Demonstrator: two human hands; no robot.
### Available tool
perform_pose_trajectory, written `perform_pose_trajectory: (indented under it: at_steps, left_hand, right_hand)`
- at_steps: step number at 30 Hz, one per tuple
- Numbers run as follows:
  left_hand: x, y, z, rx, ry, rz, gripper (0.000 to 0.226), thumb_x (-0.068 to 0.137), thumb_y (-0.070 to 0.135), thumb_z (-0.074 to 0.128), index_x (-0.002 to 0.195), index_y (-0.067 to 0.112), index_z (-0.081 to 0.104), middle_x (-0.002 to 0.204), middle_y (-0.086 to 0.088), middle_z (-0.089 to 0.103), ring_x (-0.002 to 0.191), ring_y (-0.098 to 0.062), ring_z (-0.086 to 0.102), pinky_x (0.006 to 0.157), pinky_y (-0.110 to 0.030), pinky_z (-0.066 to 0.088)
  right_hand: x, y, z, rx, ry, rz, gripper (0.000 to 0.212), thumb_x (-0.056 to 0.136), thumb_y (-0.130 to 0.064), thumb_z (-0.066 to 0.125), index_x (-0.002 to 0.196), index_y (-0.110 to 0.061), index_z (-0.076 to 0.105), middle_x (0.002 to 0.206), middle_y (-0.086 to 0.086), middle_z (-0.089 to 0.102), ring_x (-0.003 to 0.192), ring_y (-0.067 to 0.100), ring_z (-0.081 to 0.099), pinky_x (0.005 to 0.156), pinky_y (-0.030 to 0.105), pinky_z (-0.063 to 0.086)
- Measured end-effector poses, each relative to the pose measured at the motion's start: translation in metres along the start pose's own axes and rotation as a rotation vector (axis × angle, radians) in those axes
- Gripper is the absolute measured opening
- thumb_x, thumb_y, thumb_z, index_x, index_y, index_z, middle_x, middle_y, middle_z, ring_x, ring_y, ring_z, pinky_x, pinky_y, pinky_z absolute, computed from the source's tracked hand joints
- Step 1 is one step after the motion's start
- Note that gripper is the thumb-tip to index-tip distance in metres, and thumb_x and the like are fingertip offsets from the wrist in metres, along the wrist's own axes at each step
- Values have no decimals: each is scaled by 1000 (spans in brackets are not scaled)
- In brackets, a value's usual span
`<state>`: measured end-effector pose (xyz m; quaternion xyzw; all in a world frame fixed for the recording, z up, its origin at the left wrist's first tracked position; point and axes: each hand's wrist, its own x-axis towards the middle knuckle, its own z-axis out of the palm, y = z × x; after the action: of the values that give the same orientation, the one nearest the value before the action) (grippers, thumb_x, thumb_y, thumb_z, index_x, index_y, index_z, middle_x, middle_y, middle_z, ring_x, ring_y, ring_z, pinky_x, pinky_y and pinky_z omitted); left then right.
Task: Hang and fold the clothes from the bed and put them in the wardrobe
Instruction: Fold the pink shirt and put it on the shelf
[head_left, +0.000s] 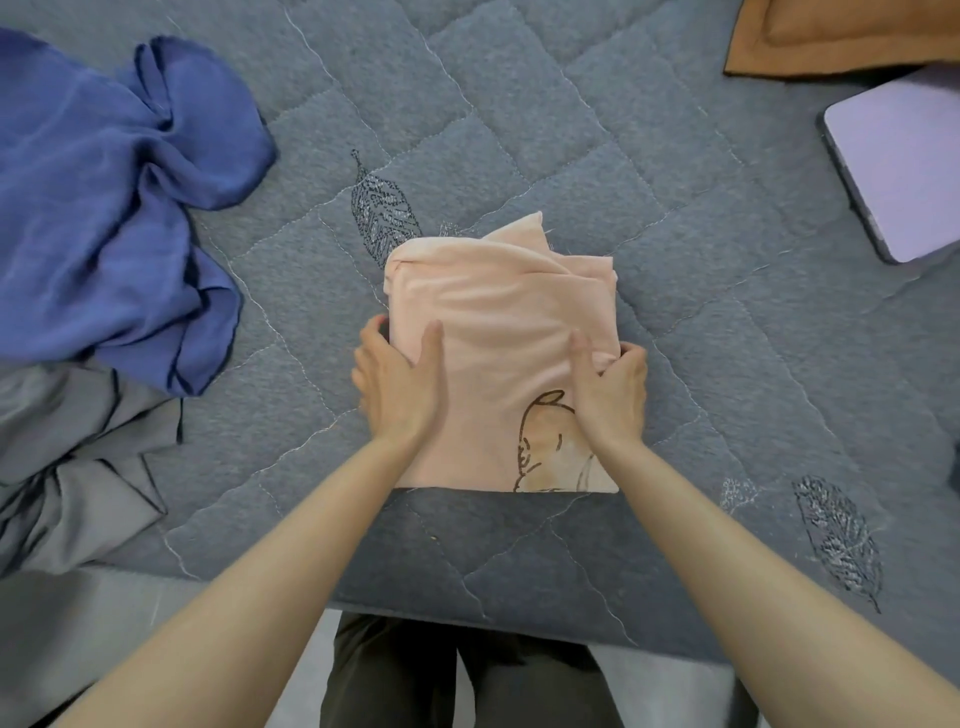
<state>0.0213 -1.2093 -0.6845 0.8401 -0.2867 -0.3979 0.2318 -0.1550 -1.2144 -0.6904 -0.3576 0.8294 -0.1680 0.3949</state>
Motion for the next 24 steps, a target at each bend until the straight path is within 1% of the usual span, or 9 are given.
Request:
perform_pose_trajectory:
  at_steps: [3, 5, 7, 10, 14, 16, 19, 22, 24]
  left_hand:
    - [1, -4, 6, -68, 4, 17, 52, 94, 45, 49, 134, 15, 36, 135, -4, 50, 123, -26, 46, 99, -38, 37]
    - [5, -4, 6, -92, 32, 55, 49, 94, 42, 51, 133, 14, 38, 132, -3, 53, 119, -25, 49, 94, -35, 38]
    - [7, -6, 3, -134, 37, 130, 49, 95, 34, 54, 137, 14, 38, 136, -2, 51, 123, -23, 47, 96, -31, 36]
    - [1, -11, -8, -176, 34, 192, 54, 96, 32, 53, 144, 14, 36, 142, 1, 47, 127, -16, 43, 103, -26, 33]
    - [-14, -18, -40, -253, 80, 157, 41, 95, 29, 55, 130, 7, 52, 119, 0, 60, 106, -14, 53, 76, -14, 35]
    - [-26, -28, -65, -267, 115, 177, 36, 95, 29, 56, 125, 10, 54, 110, 6, 59, 98, -10, 52, 70, -9, 36]
    - [-48, -52, -105, -311, 180, 157, 38, 94, 31, 56, 128, 15, 52, 110, 12, 56, 98, -6, 51, 68, 2, 34]
    - [-73, -81, -143, -379, 209, 78, 42, 94, 34, 56, 132, 17, 49, 115, 10, 55, 104, -7, 51, 74, -8, 38]
    - [-91, -105, -173, -428, 253, 37, 45, 94, 35, 56, 134, 17, 47, 116, 12, 53, 105, -7, 50, 75, -10, 37]
  right_hand:
    - [0, -1, 4, -10, 11, -71, 51, 93, -56, 45, 123, -16, 38, 119, 2, 56, 104, 24, 54, 79, 36, 41]
    - [3, -1, 4, -9, -5, -110, 49, 94, -54, 45, 128, -20, 38, 111, -1, 57, 96, 21, 52, 78, 35, 39]
    - [6, -3, 3, 12, -23, -103, 46, 93, -54, 46, 125, -20, 43, 103, -6, 55, 95, 18, 49, 78, 33, 37]
    - [4, -6, -2, 26, -6, -145, 34, 92, -49, 50, 108, -19, 52, 89, -13, 53, 95, 18, 52, 75, 30, 35]
    - [-22, -19, -11, 26, -66, -248, 20, 92, -45, 52, 97, -26, 52, 85, -18, 53, 94, 18, 54, 78, 33, 40]
    - [-44, -27, -10, 47, -125, -288, 14, 93, -42, 52, 95, -27, 52, 86, -17, 55, 93, 16, 55, 81, 34, 43]
    - [-84, -40, -5, 101, -211, -336, 13, 94, -37, 54, 83, -30, 51, 83, -15, 55, 80, 6, 54, 75, 30, 43]
    - [-125, -48, 4, 118, -299, -390, 15, 94, -37, 54, 82, -28, 51, 81, -14, 55, 70, -7, 51, 66, 22, 41]
    - [-156, -52, 16, 101, -385, -425, 13, 94, -38, 54, 87, -28, 51, 84, -15, 55, 73, -7, 52, 65, 19, 40]
